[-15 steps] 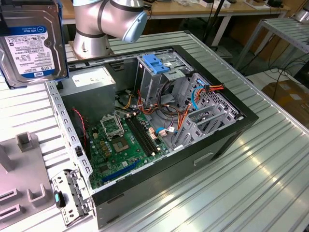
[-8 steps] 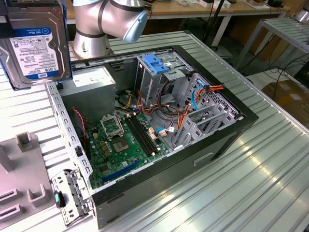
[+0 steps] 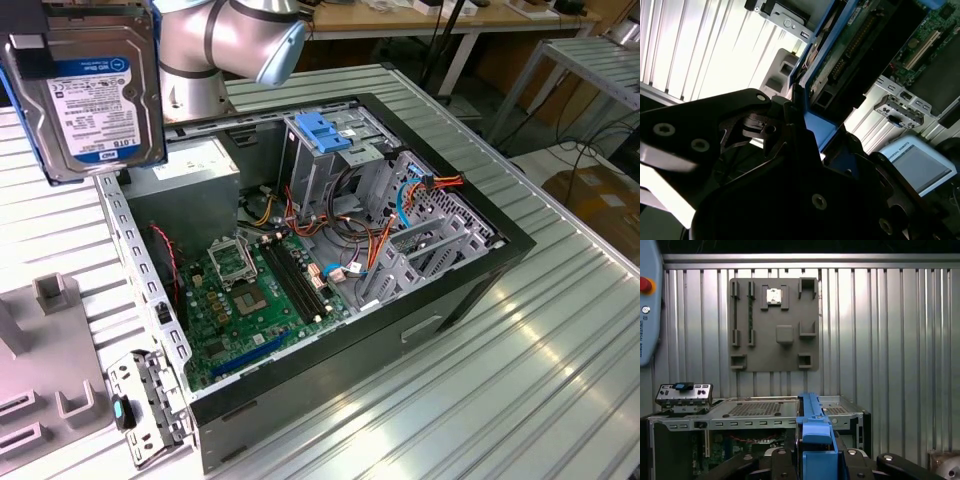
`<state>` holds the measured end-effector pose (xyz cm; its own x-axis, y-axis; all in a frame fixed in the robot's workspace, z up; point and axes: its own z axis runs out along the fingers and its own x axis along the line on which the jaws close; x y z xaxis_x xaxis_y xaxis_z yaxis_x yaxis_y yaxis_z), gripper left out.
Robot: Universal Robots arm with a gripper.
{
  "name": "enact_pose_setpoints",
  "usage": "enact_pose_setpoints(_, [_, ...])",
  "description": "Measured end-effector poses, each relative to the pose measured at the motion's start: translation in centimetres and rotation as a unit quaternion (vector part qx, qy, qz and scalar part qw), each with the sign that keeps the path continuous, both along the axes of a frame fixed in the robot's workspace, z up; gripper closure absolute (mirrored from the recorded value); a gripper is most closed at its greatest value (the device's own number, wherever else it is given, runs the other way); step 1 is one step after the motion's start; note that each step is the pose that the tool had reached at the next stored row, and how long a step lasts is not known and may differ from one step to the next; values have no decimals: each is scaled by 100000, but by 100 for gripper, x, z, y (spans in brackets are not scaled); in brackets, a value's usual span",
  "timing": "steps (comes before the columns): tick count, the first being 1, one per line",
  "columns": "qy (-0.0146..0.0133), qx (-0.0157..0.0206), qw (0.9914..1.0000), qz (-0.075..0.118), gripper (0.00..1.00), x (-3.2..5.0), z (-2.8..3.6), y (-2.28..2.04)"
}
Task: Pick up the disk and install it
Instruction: 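Pick up the disk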
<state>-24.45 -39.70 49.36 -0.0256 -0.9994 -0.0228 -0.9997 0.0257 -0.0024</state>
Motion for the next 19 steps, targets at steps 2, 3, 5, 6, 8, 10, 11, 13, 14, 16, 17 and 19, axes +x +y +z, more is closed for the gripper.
enact_pose_setpoints(2, [-1, 3, 100000, -1, 63, 58, -1, -11])
enact_pose_setpoints(3, [1, 2, 100000, -1, 63, 81, -1, -15])
enact_pose_setpoints(5, [-1, 6, 100000, -2, 63, 142, -1, -26])
enact_pose_setpoints(6, [1, 3, 100000, 0, 63, 163, -1, -30])
enact_pose_setpoints(8, [0, 4, 100000, 1, 63, 210, -2, -39])
enact_pose_setpoints(10, [1, 2, 100000, -2, 63, 256, -2, -48])
enact_pose_setpoints(11, [1, 3, 100000, -3, 63, 279, -2, -53])
enact_pose_setpoints(13, [1, 1, 100000, 1, 63, 329, -2, -63])
enact_pose_setpoints(14, [2, 1, 100000, 0, 63, 351, -3, -68])
enact_pose_setpoints(16, [0, 4, 100000, -4, 63, 399, -3, -77])
enact_pose_setpoints(17, [3, 3, 100000, -2, 63, 423, -3, -82])
enact_pose_setpoints(19, [-2, 5, 100000, -3, 63, 494, -4, -96])
